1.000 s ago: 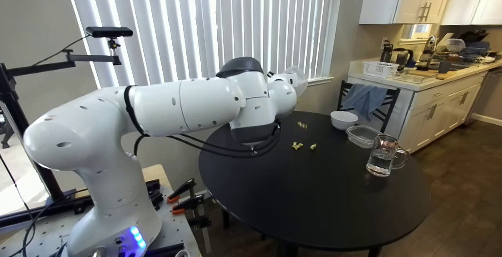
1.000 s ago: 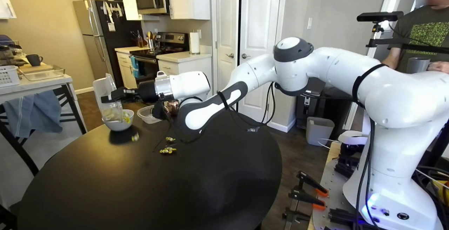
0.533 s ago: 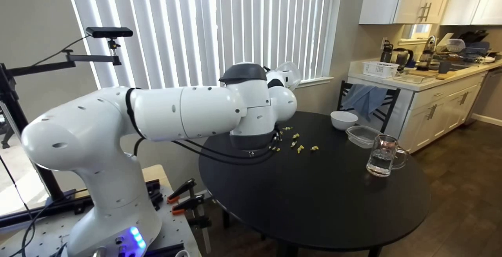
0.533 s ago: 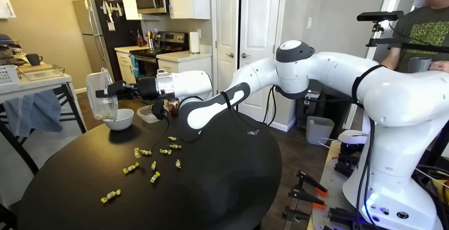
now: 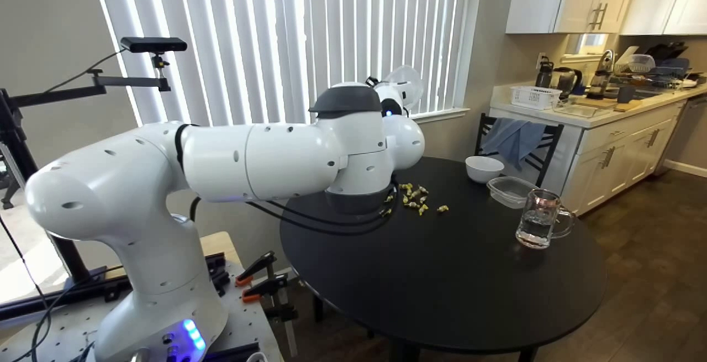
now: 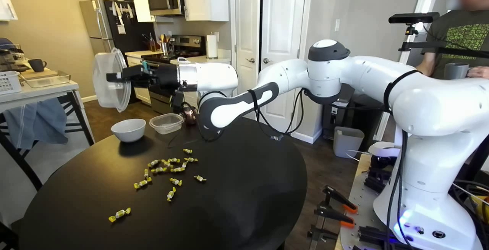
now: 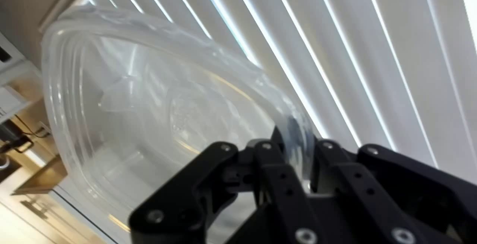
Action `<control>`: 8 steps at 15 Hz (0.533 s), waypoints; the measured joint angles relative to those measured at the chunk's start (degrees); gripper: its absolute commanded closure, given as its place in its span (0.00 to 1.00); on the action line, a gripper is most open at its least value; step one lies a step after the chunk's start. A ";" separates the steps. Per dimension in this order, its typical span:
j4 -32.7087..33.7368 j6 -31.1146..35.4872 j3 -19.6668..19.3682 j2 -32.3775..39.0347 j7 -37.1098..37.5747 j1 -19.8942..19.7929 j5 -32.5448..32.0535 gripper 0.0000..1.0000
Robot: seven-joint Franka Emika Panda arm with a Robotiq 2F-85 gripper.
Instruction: Pour the contents of the lunchbox onto the table
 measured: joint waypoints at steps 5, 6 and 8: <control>-3.10 -0.07 3.80 -0.75 0.36 -1.69 -1.82 0.98; -3.39 -0.10 3.31 -0.76 0.80 -1.68 -1.82 0.98; -3.68 -0.26 0.43 -0.83 2.25 -1.57 -1.82 0.98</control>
